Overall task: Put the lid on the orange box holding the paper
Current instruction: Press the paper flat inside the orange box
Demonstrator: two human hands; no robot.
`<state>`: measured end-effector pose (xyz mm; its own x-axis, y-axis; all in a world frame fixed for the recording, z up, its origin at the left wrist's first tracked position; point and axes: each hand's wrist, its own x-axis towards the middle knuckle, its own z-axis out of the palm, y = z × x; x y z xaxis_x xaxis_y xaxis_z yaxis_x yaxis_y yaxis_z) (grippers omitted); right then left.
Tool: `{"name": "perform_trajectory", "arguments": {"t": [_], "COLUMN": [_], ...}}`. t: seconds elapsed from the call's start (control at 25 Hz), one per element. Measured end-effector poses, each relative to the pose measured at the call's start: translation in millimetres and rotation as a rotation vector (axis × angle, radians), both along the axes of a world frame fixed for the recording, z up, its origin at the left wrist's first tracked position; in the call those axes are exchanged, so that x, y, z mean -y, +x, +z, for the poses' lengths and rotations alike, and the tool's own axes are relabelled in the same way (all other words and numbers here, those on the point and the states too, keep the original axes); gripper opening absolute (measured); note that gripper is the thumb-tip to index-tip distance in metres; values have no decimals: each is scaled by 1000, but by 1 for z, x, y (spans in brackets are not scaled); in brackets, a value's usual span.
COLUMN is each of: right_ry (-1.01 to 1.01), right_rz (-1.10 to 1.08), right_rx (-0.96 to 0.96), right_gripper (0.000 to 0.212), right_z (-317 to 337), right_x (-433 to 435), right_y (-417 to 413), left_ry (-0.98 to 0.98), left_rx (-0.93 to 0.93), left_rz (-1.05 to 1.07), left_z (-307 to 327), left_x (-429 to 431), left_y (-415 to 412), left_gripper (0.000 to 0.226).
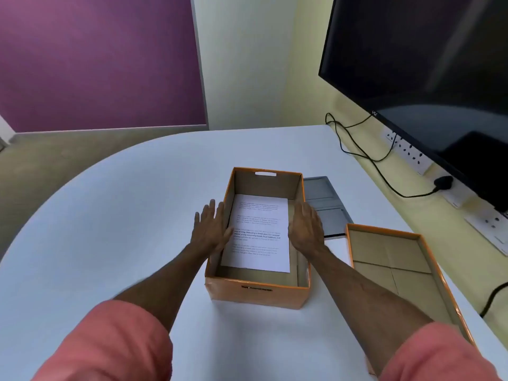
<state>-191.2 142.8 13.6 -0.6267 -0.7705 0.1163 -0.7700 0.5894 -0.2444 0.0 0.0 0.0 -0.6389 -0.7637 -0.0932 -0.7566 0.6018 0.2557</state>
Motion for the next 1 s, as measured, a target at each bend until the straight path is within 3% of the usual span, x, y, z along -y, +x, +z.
{"name": "perform_trajectory", "arguments": {"t": [0.24,0.36,0.56,1.0], "right_ry": [43,46,23,15], "right_rz": [-213,-216,-232,-222], "right_rx": [300,328,273,310], "right_gripper": [74,59,49,55], "right_z": [-21,-30,-34,-28], "right_x": [10,11,7,-45], "right_y": [-18,-20,-19,41], "left_ry": [253,356,308,307], "left_rx": [-107,-130,-207,-298], "left_rz": [169,205,196,337], "left_z": [-8,-14,-24,-21], "left_x": [15,16,12,-58], "left_y": [-12,-21,-22,45], "left_gripper": [74,75,40,29]}}
